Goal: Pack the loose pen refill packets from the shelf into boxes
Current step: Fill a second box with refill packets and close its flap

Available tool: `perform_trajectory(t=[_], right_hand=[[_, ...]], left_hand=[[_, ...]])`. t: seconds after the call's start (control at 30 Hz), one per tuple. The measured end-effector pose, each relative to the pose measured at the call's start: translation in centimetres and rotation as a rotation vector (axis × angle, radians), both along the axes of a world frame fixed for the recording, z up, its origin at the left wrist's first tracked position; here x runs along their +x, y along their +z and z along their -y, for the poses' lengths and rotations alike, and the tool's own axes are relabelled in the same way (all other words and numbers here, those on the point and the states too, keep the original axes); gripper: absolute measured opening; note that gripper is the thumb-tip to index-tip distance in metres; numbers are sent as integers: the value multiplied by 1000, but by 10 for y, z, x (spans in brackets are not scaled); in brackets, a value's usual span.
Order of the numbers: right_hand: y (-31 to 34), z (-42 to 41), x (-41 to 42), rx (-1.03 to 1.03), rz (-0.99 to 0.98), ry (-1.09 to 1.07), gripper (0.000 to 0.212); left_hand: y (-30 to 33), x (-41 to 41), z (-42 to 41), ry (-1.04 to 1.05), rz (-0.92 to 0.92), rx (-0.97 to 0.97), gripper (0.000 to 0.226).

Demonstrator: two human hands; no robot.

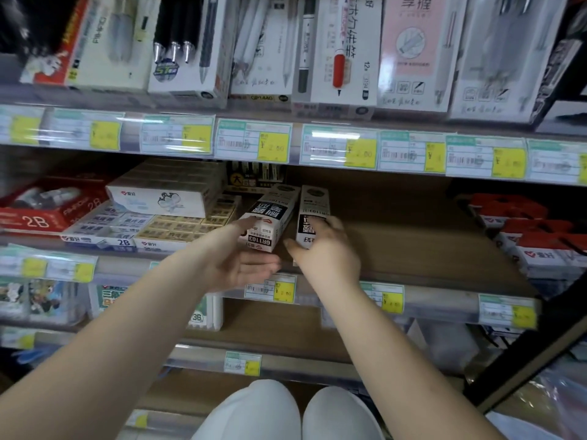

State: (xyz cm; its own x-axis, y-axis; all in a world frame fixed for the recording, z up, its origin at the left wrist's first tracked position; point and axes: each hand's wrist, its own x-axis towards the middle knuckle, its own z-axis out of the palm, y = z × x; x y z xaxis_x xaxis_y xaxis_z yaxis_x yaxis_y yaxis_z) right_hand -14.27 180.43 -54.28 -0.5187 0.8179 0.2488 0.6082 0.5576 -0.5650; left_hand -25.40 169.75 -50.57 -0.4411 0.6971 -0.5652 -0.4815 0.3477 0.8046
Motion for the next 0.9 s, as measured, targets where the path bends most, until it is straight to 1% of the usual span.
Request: perform_trajectory(t=[0.07,0.17,0.27,0.37,0.47,0.53,0.57,0.63,0.67,0.7,0.73,0.8,0.9], right_hand=[[0,2,1,15,11,8,63],[2,2,2,11,9,23,66],[3,2,2,21,6,35,67],[5,1,2,17,28,53,68],[7,-1,3,-26,44,70,72],[10,-4,4,-65,41,91,75],[10,-6,3,-84,42,105,76],[13,-7,3,-105,44,135,79],[13,-8,2,-107,46,151,80],[14,-8,2,-107,53,168,80],[13,-8,3,-106,64,186,79],[13,-7,4,-96,104,219,76],[11,-5,6,-41,138,242,68]], left_hand=[[-1,-3,5,-1,-130,-59,62],[-3,1,7,30,-312,-109,58],[-3,11,6,40,-365,-95,50],[6,23,6,-32,-372,-94,39],[18,32,10,-154,-520,-182,26],[20,33,13,-184,-684,-214,20],[19,32,13,-181,-839,-219,20],[11,28,13,-161,-1265,-227,23],[7,27,11,-168,-1432,-218,28],[1,26,10,-203,-1532,-194,34],[-5,25,8,-265,-1583,-172,38],[-16,24,4,-389,-1623,-180,42],[-23,22,1,-458,-1706,-242,46]])
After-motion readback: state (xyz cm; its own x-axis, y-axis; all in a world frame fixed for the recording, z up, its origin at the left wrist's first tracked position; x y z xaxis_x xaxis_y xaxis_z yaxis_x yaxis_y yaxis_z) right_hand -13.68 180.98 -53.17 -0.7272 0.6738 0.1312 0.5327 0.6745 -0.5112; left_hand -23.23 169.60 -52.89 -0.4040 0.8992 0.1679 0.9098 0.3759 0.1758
